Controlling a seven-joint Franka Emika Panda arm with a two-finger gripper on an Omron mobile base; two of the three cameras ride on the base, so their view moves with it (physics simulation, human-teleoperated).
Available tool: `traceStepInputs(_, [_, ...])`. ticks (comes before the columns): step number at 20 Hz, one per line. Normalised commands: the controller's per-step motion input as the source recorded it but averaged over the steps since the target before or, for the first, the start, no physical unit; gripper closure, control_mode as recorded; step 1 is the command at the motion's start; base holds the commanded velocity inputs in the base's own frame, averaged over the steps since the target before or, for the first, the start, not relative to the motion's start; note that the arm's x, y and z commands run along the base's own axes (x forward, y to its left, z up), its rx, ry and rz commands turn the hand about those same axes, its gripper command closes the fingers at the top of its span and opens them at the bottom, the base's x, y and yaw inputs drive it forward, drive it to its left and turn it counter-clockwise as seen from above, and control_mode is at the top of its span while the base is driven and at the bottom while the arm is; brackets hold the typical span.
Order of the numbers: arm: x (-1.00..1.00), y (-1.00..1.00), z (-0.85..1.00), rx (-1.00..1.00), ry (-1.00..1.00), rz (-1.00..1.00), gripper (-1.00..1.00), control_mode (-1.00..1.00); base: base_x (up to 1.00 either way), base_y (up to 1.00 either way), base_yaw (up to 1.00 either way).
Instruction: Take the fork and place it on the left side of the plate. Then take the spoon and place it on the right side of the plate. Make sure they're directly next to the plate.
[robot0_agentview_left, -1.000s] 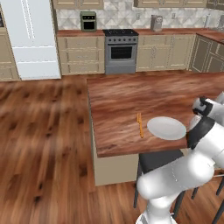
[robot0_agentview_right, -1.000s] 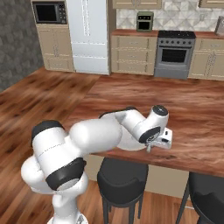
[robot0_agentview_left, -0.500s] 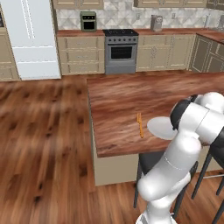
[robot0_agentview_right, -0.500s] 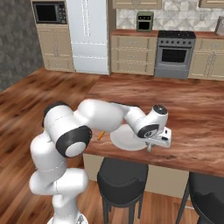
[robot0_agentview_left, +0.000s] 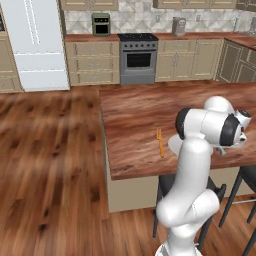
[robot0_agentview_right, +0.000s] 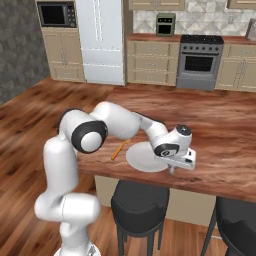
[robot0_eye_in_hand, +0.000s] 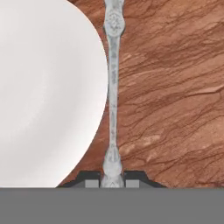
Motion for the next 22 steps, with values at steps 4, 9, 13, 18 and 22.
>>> traceStepInputs(4, [0.28, -0.12, -0.27, 0.0, 0.0, 0.0, 1.0, -1.0, 0.0, 0.0, 0.0])
traceStepInputs(9, [0.27, -0.09, -0.26, 0.0, 0.0, 0.0, 1.0, -1.0, 0.0, 0.0, 0.0])
traceStepInputs(13, [0.27, -0.01, -0.25, 0.0, 0.0, 0.0, 1.0, -1.0, 0.0, 0.0, 0.0])
traceStepInputs(18, [0.28, 0.0, -0.24, 0.0, 0.0, 0.0, 1.0, -1.0, 0.0, 0.0, 0.0])
traceStepInputs(22, [0.26, 0.0, -0.22, 0.0, 0.0, 0.0, 1.0, -1.0, 0.0, 0.0, 0.0])
